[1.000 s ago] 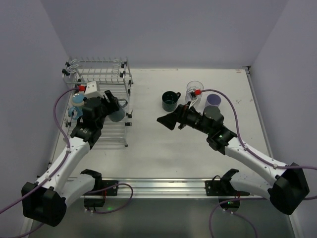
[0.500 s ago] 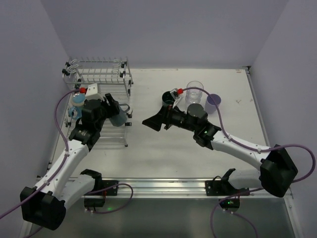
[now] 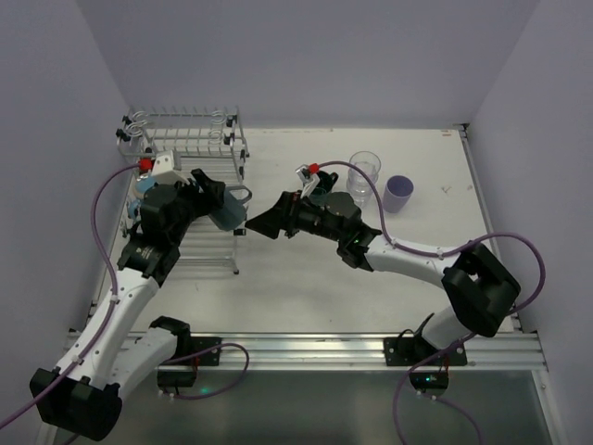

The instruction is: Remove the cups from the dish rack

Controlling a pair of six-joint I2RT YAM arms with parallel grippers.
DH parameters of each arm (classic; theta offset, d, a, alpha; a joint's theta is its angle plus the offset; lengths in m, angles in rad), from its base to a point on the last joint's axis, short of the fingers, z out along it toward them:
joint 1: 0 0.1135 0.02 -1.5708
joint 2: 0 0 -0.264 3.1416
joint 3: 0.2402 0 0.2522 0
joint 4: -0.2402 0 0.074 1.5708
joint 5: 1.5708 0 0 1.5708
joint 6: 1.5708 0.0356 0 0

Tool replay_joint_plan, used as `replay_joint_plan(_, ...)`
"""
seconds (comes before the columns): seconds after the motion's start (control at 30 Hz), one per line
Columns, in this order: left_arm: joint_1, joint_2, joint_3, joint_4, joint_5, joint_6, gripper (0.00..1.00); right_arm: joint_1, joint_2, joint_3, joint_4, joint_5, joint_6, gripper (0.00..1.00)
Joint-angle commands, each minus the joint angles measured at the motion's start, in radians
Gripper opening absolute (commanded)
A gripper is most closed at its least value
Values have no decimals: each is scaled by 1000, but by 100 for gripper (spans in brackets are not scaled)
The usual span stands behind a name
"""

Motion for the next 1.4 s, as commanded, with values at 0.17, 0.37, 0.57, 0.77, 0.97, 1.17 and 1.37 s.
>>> replay_joint_plan(0.17, 1, -58, 85, 103, 104, -92, 0, 4, 91, -41, 304, 67, 118, 97)
replay_joint_plan(0.37, 1, -66, 77, 130, 184, -145, 0, 4, 150, -18, 377, 70, 182, 97)
replay_joint_plan(0.57, 1, -88, 53, 196, 261, -213, 0, 5, 187, -15, 508, 51, 233, 96)
replay_joint_plan(0.77, 1, -109, 14, 242, 331, -290, 0, 4, 169, -42, 607, 70, 245, 86)
replay_joint_plan(0.97, -2, -141, -29, 264, 391, -343, 0, 5, 121, -87, 705, 90, 256, 75)
replay_joint_plan(1.17, -8, -175, -81, 273, 452, -374, 7, 7, 36, -139, 722, 100, 245, 58)
replay_joint_plan(1.37, -9, -232, -176, 291, 508, -385, 31, 9, -55, -182, 708, 105, 235, 35)
